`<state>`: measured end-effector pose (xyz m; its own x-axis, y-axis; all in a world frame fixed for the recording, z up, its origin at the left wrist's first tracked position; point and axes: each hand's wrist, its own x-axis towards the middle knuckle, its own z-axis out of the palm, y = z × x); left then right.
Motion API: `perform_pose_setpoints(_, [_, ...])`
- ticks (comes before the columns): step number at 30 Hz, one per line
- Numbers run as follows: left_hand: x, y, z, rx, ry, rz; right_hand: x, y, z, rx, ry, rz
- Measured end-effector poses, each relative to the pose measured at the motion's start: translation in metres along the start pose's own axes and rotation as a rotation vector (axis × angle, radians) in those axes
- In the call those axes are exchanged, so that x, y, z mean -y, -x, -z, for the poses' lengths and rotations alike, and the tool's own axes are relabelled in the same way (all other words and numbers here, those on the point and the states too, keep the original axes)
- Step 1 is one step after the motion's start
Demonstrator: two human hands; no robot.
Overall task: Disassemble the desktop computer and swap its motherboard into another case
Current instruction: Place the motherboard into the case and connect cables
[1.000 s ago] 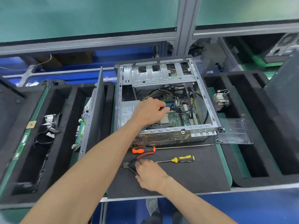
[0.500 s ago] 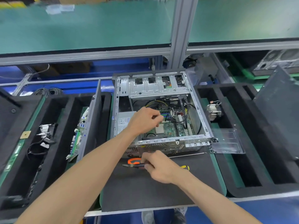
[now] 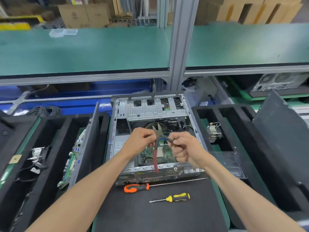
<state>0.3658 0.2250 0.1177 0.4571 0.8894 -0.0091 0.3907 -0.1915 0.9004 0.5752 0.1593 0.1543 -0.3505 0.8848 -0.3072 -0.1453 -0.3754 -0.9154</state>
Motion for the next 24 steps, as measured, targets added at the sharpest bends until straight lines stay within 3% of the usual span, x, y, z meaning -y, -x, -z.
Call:
perform_pose_setpoints(5, [-0.003,0.004,0.0,0.004,0.111,0.002,-0.003,-0.033,0.01,-0.22,-0.173,-0.026])
perform_pose_setpoints(8, [-0.003,0.0,-0.003,0.006,-0.092,0.05,-0.009,-0.052,0.011,-0.316,-0.018,-0.047])
perform_pose_setpoints(13, [-0.001,-0.019,-0.015,-0.02,-0.579,0.163,-0.014,-0.072,0.008,-0.225,-0.12,-0.046])
perform_pose_setpoints(16, [0.003,-0.03,-0.013,0.024,-0.616,0.152,-0.013,-0.076,0.009,-0.143,-0.182,-0.026])
perform_pose_setpoints(19, [0.001,-0.043,0.004,0.16,-0.575,0.1,-0.014,-0.079,0.012,-0.184,-0.177,0.003])
perform_pose_setpoints(24, [0.008,-0.065,0.016,0.094,-0.895,0.248,-0.015,-0.087,0.016,-0.24,-0.214,-0.003])
